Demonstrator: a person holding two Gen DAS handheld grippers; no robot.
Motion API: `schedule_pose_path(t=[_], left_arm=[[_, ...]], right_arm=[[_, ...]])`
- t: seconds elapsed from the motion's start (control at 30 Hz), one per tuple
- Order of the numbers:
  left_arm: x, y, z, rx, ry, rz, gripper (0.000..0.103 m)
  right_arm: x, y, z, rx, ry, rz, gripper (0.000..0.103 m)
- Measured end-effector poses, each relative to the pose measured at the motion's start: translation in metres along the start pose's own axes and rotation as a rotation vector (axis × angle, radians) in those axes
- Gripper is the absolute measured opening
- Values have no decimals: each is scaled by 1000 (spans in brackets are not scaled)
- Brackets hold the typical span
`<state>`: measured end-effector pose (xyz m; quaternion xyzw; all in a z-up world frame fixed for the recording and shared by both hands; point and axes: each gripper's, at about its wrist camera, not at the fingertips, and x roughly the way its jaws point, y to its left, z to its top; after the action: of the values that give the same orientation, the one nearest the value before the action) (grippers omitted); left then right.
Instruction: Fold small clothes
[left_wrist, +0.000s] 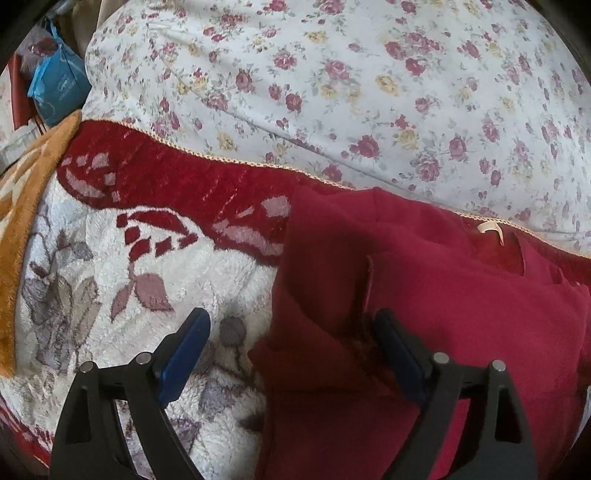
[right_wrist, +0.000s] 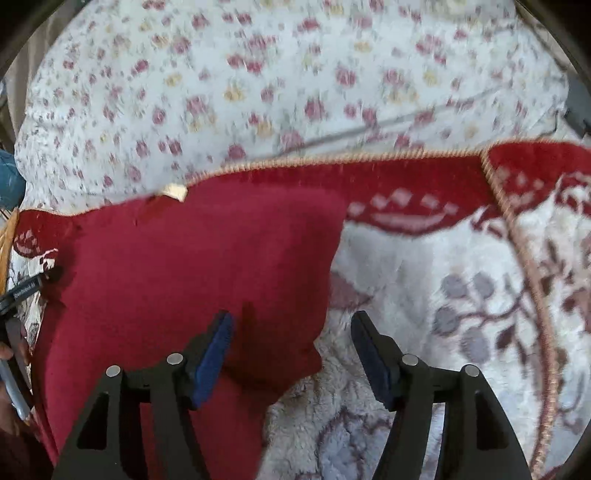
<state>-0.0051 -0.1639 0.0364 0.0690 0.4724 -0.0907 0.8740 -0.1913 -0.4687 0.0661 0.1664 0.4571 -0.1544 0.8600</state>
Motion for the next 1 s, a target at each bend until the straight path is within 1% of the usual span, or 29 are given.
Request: schedule_pose_path(t=[0.03, 0.1, 0.2, 0.27, 0.33, 0.4, 0.43, 0.5, 0.57, 0.67, 0.73, 0.87, 0.9, 0.93, 0.97, 1.0], left_arm=[[-1, -1, 0, 3, -3, -1, 90], [-3, -2, 1, 8, -5, -2, 90], [-5, -2, 0, 10, -4, -9, 90], [-6, -1, -1, 5, -1, -18, 90], [-9, 2, -2, 0, 1, -33, 90], [-14, 4, -4, 4, 0, -44, 90], [-16, 6, -6, 5, -1, -53, 90], [-23, 9, -8, 8, -1, -68, 90], [-31, 14, -12, 18, -6, -86, 90], [-44, 19, -22, 38, -9, -111, 90], [-50, 21, -32, 57, 3, -138, 90], [-57, 22, -54, 102, 25, -148, 90], [-57, 23, -61, 113, 37, -144, 90], [-57, 24, -67, 119, 50, -143, 90], [-56, 26, -72, 119, 64, -142, 90], [-56, 28, -77, 115, 75, -142, 90]], right_arm=[[-4, 3, 1, -7, -19, 19, 71], [-2, 8, 3, -19, -29, 28, 71], [15, 13, 3, -9, 4, 40, 71], [37, 12, 2, -13, 59, 6, 71], [40, 14, 0, -39, 57, -24, 71], [33, 15, 0, -38, 54, -29, 71], [28, 12, -2, -25, 48, -21, 71], [18, 6, -5, 8, 39, -1, 78], [9, -2, -13, 38, 40, 19, 81], [5, -11, -24, 48, 52, 27, 82], [6, -16, -29, 64, 61, 38, 82], [17, -18, -30, 100, 58, 105, 81], [22, -18, -29, 102, 64, 115, 72], [24, -15, -27, 79, 49, 92, 60], [23, -13, -26, 59, 36, 81, 43], [21, -13, -25, 50, 26, 75, 36]])
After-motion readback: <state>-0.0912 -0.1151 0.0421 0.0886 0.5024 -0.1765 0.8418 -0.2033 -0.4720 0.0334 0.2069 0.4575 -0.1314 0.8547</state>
